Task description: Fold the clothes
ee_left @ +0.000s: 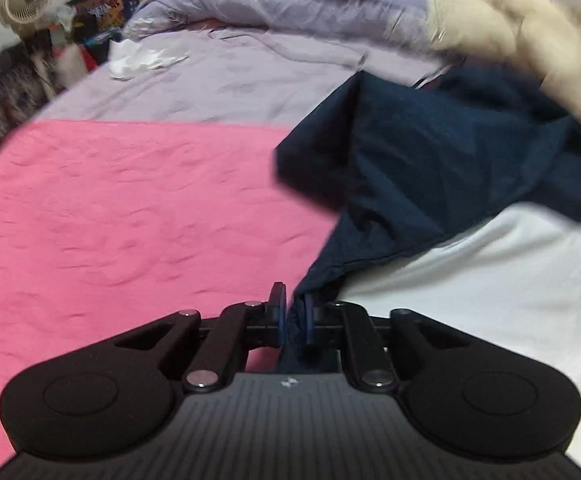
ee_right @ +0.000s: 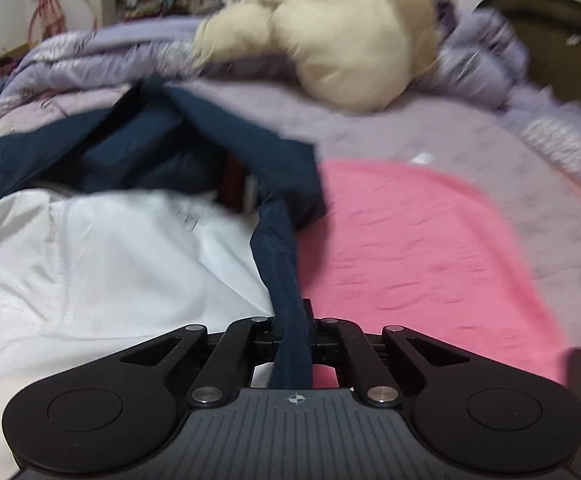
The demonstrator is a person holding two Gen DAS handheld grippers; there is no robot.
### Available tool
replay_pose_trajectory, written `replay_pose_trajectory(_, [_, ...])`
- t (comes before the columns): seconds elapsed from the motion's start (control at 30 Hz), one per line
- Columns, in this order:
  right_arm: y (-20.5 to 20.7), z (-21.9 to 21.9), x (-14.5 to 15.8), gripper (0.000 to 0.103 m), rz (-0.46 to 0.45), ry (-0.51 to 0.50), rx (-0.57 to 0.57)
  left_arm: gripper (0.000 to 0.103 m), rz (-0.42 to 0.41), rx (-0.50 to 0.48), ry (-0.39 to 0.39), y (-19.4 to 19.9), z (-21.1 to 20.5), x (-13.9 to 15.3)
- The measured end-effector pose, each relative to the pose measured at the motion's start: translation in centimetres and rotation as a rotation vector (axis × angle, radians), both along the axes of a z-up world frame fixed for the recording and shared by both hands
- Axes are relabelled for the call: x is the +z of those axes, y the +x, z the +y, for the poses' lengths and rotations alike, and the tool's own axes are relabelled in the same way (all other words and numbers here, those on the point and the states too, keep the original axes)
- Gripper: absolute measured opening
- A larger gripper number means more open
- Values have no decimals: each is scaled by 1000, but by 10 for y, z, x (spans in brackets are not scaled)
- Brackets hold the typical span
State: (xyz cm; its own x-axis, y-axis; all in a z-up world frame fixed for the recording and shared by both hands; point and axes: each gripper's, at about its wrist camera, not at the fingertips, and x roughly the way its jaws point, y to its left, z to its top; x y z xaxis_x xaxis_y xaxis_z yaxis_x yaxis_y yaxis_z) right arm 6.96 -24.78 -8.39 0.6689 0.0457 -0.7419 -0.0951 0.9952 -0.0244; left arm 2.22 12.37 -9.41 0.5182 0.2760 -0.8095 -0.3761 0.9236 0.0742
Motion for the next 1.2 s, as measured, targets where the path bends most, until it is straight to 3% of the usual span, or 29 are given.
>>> replay_pose_trajectory(0.07, [3, -14, -18, 19, 154, 37, -35, 22, 32, -43, 50, -12, 0, 0])
replay_pose_trajectory(0.13, [4, -12, -10, 21, 201, 10, -44, 21, 155, -36, 206, -16, -4, 4])
replay_pose_trajectory(0.17, [5, -8, 0, 24, 213, -32, -44, 21, 200, -18, 252, -18, 0, 8])
replay_pose_trajectory(0.2, [4, -4, 13, 37, 211, -78, -45, 21, 197, 2, 234, -23, 10, 18])
replay_pose_trajectory(0.23, [0, -2, 28, 54, 182, -102, -39, 22, 170, 24, 191, -29, 22, 30])
replay_pose_trajectory(0.27, [-4, -1, 44, 62, 145, -119, -29, 21, 125, 36, 147, -32, 33, 43])
replay_pose_trajectory(0.33, [3, 4, 77, 70, 58, -84, 20, 24, 12, -9, 95, -20, 41, 73])
replay_pose_trajectory(0.37, [15, 9, 90, 73, 30, -49, 48, 32, -43, -72, 99, -6, 34, 86])
replay_pose_trajectory(0.43, [64, 31, 105, 86, 18, 60, 131, 50, -148, -221, 125, 28, 11, 108])
replay_pose_trajectory(0.47, [93, 46, 106, 87, 15, 128, 173, 60, -204, -293, 134, 44, -3, 116])
replay_pose_trajectory(0.5, [124, 63, 101, 88, 24, 182, 196, 64, -259, -363, 127, 60, -16, 121])
replay_pose_trajectory(0.57, [189, 101, 85, 88, 81, 265, 220, 70, -290, -476, 85, 89, -38, 120])
replay_pose_trajectory(0.6, [219, 120, 71, 88, 146, 284, 221, 70, -295, -530, 62, 103, -49, 119])
replay_pose_trajectory(0.63, [247, 137, 54, 66, 231, 285, 216, 70, -287, -576, 36, 116, -58, 115])
replay_pose_trajectory(0.7, [272, 150, 36, 8, 325, 235, 176, 71, -243, -662, 1, 137, -75, 100])
replay_pose_trajectory(0.73, [283, 156, 28, 4, 365, 207, 154, 71, -215, -700, 10, 144, -86, 89])
replay_pose_trajectory(0.77, [281, 150, 31, 4, 324, 197, 157, 71, -187, -738, 20, 151, -98, 78])
replay_pose_trajectory(0.87, [252, 91, 75, 4, 88, 97, 88, 70, -101, -851, 50, 172, -131, 47])
replay_pose_trajectory(0.93, [228, 35, 102, 6, -76, -13, -2, 51, -63, -842, 158, 176, -149, 25])
replay_pose_trajectory(0.97, [216, 5, 109, 8, -133, -78, -55, 27, -54, -807, 194, 177, -149, 18])
replay_pose_trajectory(1.0, [209, -26, 106, 11, -121, -145, -123, 10, -49, -760, 207, 179, -143, 15])
replay_pose_trajectory(1.1, [190, -111, 86, 27, 1, -309, -332, 1, -70, -551, 233, 179, -110, 21])
replay_pose_trajectory(1.17, [173, -151, 67, 38, 119, -350, -442, 0, -110, -367, 253, 174, -75, 37])
replay_pose_trajectory(1.2, [159, -160, 63, 46, 127, -342, -473, 0, -136, -271, 277, 169, -52, 48])
